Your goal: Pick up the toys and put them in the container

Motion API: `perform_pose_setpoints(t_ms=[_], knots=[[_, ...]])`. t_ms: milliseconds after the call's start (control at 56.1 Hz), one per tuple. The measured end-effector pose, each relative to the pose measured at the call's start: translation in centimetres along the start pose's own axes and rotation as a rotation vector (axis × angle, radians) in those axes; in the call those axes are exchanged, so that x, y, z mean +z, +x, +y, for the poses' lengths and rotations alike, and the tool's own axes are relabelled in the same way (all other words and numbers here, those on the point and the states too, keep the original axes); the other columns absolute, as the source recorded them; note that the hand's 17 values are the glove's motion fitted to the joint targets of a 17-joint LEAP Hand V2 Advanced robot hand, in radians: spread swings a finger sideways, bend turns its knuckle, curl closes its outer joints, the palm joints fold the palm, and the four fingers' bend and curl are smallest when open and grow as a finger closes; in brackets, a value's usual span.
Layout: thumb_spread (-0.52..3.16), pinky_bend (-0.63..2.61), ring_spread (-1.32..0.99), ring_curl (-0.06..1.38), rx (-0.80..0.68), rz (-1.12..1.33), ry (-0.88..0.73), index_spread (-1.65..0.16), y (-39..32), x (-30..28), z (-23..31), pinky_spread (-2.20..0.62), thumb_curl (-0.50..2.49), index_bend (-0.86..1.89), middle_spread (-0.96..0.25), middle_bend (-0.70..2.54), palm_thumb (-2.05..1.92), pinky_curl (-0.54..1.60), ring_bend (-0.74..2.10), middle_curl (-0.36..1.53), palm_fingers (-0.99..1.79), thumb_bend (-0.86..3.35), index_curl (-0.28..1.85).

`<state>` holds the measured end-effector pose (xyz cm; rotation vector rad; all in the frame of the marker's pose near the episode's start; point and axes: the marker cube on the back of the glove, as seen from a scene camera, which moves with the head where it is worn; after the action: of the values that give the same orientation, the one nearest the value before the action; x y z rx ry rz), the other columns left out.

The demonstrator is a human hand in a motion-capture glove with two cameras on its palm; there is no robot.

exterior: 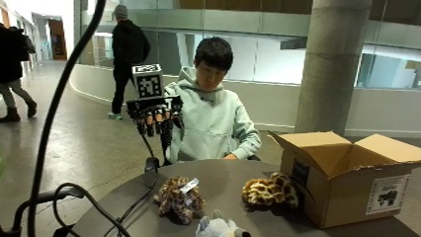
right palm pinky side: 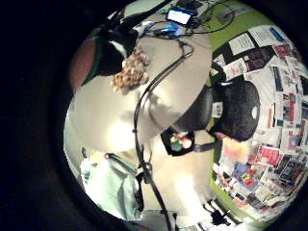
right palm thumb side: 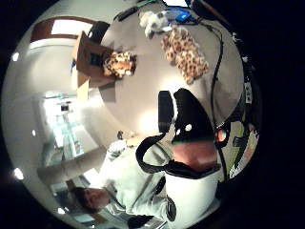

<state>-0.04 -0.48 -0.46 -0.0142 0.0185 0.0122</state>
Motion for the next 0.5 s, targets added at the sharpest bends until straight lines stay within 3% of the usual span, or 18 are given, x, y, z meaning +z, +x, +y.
perform_pose_setpoints(t_ms=[214, 339, 446, 499], knots=[[1.16, 0.81, -0.12, 0.16, 0.092, 0.07, -0.013, -0.21, -2.1, -1.2, -2.3, -0.05, 0.09, 0.12, -0.02, 0.19, 0.11, 0.27, 0.52, 0.09, 0.19, 0.14, 0.07], [1.35, 0.88, -0.13, 0.18, 0.101, 0.051, 0.203, -0.23, -3.3, -0.4, -5.0, -0.05, 0.13, 0.1, -0.02, 0.21, 0.07, 0.3, 0.56, 0.14, 0.11, 0.12, 0.09], [1.41, 0.95, -0.12, 0.19, 0.082, 0.019, 0.232, -0.23, -3.5, 1.6, -7.0, -0.04, 0.16, 0.1, -0.01, 0.22, 0.04, 0.33, 0.57, 0.19, 0.01, 0.1, 0.11], [1.4, 1.0, -0.1, 0.19, 0.146, 0.0, 0.203, -0.22, -3.8, 3.4, -7.9, -0.03, 0.17, 0.08, 0.0, 0.2, 0.02, 0.34, 0.55, 0.2, -0.09, 0.08, 0.1]])
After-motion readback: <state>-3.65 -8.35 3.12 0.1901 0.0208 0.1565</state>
